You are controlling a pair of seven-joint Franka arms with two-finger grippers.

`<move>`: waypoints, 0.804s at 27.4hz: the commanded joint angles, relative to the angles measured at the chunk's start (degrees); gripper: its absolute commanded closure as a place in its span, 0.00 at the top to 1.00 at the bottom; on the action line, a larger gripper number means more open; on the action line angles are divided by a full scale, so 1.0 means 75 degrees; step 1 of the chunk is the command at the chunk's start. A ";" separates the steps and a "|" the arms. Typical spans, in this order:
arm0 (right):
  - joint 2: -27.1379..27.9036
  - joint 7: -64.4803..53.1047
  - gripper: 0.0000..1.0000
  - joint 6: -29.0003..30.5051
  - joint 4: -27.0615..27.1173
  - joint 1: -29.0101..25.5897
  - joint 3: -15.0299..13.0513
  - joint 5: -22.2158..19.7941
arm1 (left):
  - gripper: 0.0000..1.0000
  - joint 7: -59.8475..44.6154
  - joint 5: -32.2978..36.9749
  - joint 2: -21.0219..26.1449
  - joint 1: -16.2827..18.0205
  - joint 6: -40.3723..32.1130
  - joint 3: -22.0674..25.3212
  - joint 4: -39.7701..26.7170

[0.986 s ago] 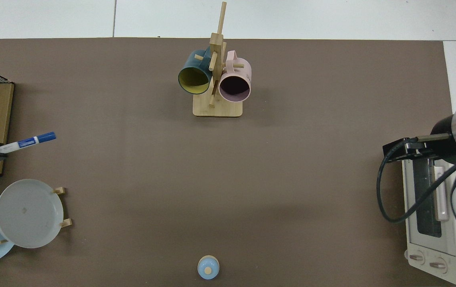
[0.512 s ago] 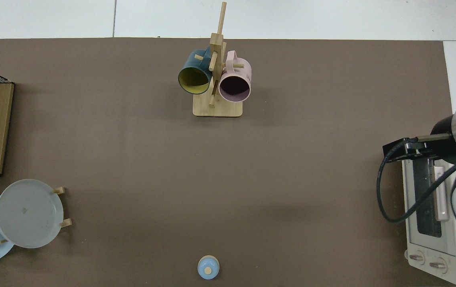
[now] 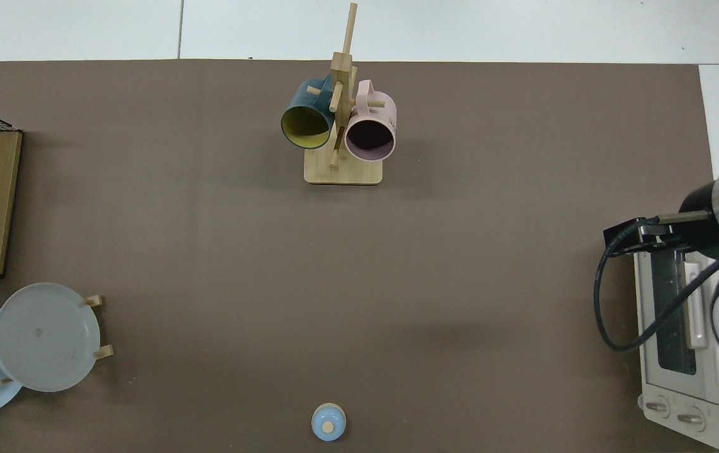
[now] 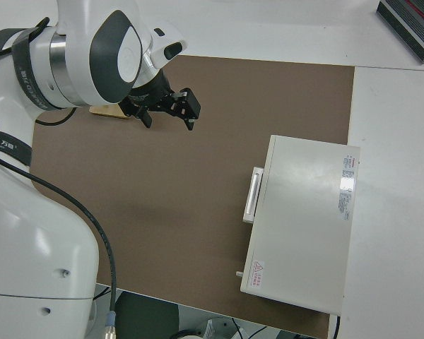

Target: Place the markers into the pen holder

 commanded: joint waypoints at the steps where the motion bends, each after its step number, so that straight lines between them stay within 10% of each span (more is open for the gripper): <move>1: -0.0148 -0.0187 1.00 0.0210 -0.0202 -0.0053 0.0020 0.0065 | 0.00 0.0251 0.0478 0.0511 -0.0152 0.0418 0.0418 0.0221; 22: -0.0148 -0.0187 1.00 0.0210 -0.0202 -0.0053 0.0020 0.0065 | 0.00 0.0216 0.0877 0.1121 -0.0140 0.1122 0.0852 -0.0154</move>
